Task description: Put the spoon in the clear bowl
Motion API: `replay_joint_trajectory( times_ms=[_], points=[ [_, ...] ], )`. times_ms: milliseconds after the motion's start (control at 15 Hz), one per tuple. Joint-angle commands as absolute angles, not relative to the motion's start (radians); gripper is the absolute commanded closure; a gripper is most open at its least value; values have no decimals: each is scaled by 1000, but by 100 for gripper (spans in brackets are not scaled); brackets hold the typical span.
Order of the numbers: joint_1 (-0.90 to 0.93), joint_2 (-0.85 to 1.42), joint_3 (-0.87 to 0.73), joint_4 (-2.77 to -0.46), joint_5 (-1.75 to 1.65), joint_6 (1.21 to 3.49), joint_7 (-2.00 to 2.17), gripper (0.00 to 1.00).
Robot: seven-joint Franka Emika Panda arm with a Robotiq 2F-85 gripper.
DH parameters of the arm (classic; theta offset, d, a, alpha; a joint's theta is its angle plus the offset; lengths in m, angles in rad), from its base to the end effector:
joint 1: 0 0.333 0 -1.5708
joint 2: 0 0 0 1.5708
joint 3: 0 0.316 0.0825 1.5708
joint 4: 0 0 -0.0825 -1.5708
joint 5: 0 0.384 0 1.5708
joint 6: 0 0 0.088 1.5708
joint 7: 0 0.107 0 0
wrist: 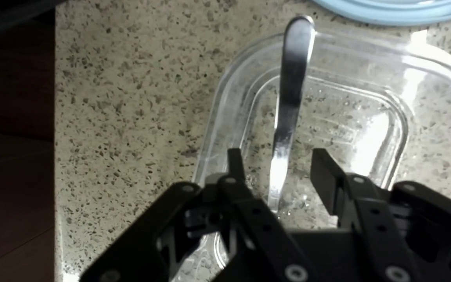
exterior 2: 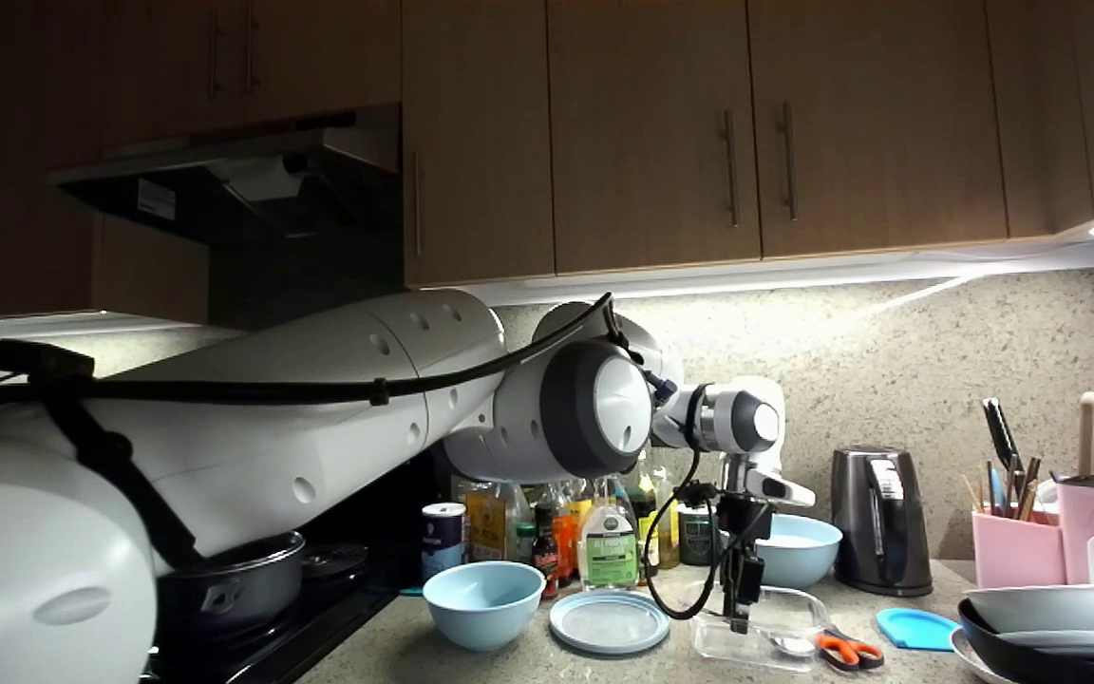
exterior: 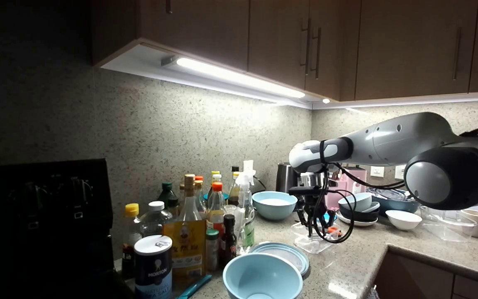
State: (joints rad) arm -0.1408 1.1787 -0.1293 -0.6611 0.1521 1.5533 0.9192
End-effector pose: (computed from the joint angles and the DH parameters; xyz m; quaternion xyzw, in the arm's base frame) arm 0.7573 -0.1418 0.2297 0.8320 -0.5366 -0.1367 0.0346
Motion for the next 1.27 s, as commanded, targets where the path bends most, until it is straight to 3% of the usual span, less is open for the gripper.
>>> replay_joint_trajectory(
  times_ms=[0, 133, 267, 1067, 1200],
  points=[
    [-140, 1177, -136, -624, 159, 1517, 993, 19],
    [-135, 1157, -141, -627, 153, 1537, 1015, 6],
    [-131, 1142, -150, -616, 148, 1548, 1040, 0],
    [-87, 1029, -268, -656, 146, 1536, 1498, 0],
    [-101, 1081, -257, -580, 148, 1526, 1454, 0]
  ],
)
